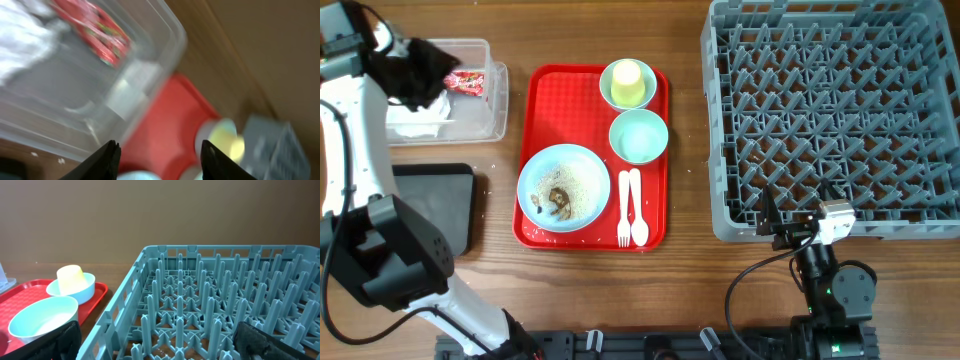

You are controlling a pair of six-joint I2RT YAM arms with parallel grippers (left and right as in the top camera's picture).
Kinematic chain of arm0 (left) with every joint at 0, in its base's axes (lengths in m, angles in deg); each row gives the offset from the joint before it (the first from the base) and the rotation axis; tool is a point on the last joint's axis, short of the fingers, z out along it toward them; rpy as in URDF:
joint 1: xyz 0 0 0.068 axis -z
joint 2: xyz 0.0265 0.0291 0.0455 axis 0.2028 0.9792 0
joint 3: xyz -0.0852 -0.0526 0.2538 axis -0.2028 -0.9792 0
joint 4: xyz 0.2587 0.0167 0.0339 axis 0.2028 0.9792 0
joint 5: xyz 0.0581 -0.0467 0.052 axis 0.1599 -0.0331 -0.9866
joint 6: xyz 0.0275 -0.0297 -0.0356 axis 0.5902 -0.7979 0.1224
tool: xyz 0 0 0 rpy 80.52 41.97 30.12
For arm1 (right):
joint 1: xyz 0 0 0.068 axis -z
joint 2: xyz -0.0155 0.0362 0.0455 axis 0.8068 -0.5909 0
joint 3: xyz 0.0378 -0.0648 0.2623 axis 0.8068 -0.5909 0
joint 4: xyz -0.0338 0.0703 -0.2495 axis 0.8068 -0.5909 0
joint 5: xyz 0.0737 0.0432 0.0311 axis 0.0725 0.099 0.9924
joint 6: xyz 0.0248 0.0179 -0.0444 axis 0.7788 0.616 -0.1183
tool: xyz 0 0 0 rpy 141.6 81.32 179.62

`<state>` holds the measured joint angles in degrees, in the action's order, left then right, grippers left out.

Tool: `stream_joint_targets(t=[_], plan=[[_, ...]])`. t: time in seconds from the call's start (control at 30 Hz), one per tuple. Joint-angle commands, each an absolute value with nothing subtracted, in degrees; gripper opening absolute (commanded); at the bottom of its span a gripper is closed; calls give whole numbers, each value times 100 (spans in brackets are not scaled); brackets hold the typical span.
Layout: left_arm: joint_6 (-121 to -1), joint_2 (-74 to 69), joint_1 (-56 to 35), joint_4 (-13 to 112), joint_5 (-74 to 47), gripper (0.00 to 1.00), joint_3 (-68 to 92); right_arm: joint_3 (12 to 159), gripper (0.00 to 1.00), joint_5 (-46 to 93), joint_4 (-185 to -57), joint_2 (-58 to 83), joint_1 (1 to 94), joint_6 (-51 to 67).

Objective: Sort waste into correct bins and load items into the dishwasher rack
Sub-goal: 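Carry the wrapper left and drop it into the clear bin, then grasp the rim of the light-blue plate with the left gripper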

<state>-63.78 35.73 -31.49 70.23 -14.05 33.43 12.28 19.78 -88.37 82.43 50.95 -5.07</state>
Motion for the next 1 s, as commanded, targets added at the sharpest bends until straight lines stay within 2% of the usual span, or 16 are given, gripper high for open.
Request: stream_joint_targets(t=[0.0,0.13,0.17,0.2,0.23,0.33,0.43,0.63,0.67,0.7,0.73,0.77,0.87,0.97], plan=[[-5025,3503,-2699,7565,-334,62,3362,1219,100,1929,-8820,8269,5124,-579],[-4756,3359,-2246,8140,-472,67,3362,1219,100,1929,-8822,8269,5124,-577],[-4760,3278,-2089,8286,-706,71,3362,1219,100,1929,-8820,8269,5124,-579],[-4811,3173,-1945,8461,-1095,87,3362,1219,100,1929,-8822,8269,5124,-579],[-4953,3072,-1838,8627,-1508,91,3362,1219,100,1929,-8822,8269,5124,-579],[-5783,2766,-1564,9191,-2828,92,3362,1221,100,1929,-8822,8269,5124,-577],[-6295,2432,-1221,9819,-3381,92,3343,1219,100,1929,-8822,8269,5124,-577],[-7057,2124,265,9906,-3462,82,2678,1219,100,1929,-8822,8269,5124,-577],[-7215,2133,479,9810,-3538,73,2532,1221,100,1929,-8820,8269,5124,-577],[-7543,2148,846,9576,-3720,46,2226,1219,100,1929,-8820,8269,5124,-577],[-7811,2148,1089,9388,-3847,36,1992,1219,100,1929,-8822,8269,5124,-579],[-8004,2148,1273,9220,-3934,34,1791,1219,100,1929,-8822,8269,5124,-577],[-8509,2152,1812,8651,-4175,37,1102,1219,100,1929,-8822,8269,5124,-579],[-8681,2159,2105,7816,-4321,33,490,1219,100,1929,-8820,8269,5124,-579]])
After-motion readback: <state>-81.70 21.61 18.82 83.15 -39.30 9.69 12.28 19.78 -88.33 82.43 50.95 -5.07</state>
